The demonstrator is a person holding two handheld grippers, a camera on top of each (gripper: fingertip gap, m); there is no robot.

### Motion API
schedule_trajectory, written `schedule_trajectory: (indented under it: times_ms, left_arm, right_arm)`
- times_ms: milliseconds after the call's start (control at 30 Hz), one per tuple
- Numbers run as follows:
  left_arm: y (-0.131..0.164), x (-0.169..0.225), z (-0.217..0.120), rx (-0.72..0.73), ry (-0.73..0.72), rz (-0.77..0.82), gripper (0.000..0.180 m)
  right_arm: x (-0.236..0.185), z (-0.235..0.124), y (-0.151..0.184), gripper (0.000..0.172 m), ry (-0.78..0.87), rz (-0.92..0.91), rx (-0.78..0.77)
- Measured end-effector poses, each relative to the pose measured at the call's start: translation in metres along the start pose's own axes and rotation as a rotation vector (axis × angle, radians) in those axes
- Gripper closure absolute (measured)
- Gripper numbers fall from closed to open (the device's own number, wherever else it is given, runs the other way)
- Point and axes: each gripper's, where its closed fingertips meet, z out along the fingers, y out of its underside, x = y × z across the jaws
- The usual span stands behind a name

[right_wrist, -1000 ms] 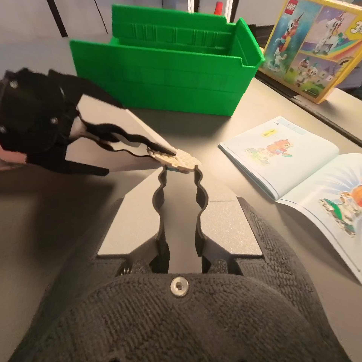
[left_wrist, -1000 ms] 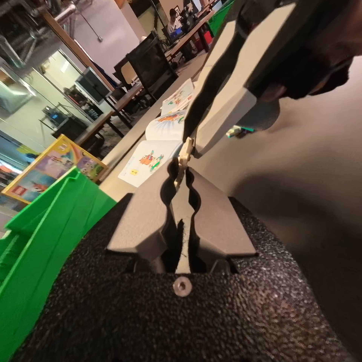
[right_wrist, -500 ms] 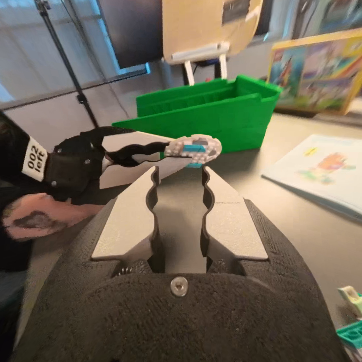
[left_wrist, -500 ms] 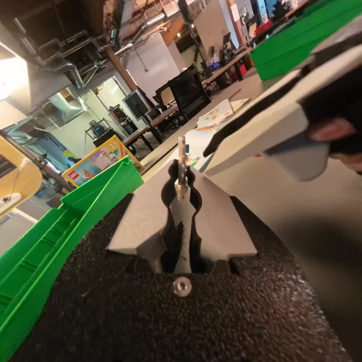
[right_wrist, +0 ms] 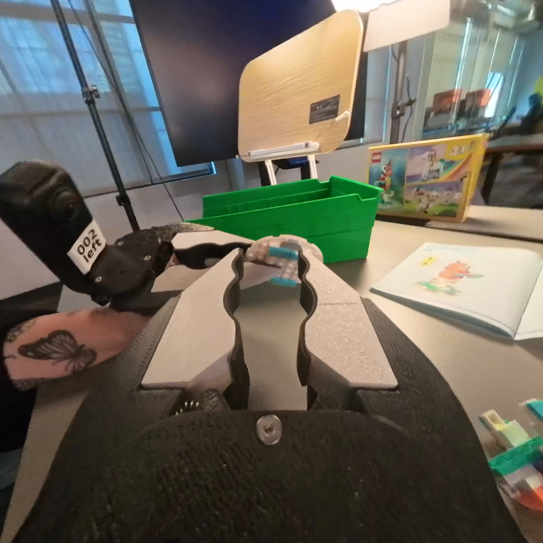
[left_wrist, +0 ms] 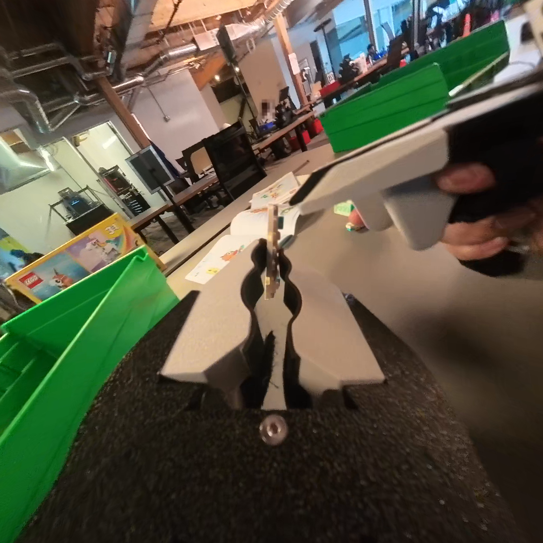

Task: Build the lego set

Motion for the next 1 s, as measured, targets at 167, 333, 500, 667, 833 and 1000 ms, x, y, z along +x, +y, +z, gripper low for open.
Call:
schedule_trajectory:
  times_ms: [167, 333, 500, 667, 833, 1000]
  left_arm:
    - [0.001, 0.006, 0.002, -0.015, 0.020, 0.017, 0.176]
    - [-0.003, 0.003, 0.000, 0.009, 0.007, -0.015, 0.176]
    - [-0.006, 0.006, 0.001, 0.020, 0.013, -0.016, 0.176]
    - [-0.010, 0.011, 0.001, 0.034, 0.022, -0.002, 0.176]
    - [-0.012, 0.013, -0.001, 0.055, 0.051, -0.024, 0.176]
    - [-0.006, 0.015, 0.000, 0.017, 0.051, 0.040, 0.176]
  right_arm:
    - [-0.003, 0.000, 0.003, 0.151, -0.025, -0.006, -0.027]
    - [0.012, 0.001, 0.006, 0.152, 0.025, 0.067, -0.044]
    - [0.008, 0.002, 0.007, 0.148, 0.009, 0.048, -0.056]
    - [0.015, 0.002, 0.007, 0.131, 0.047, 0.078, -0.053]
    - [0.012, 0.001, 0.006, 0.135, 0.012, 0.106, -0.042]
    - [0.011, 0.000, 0.013, 0.143, -0.012, 0.118, -0.096]
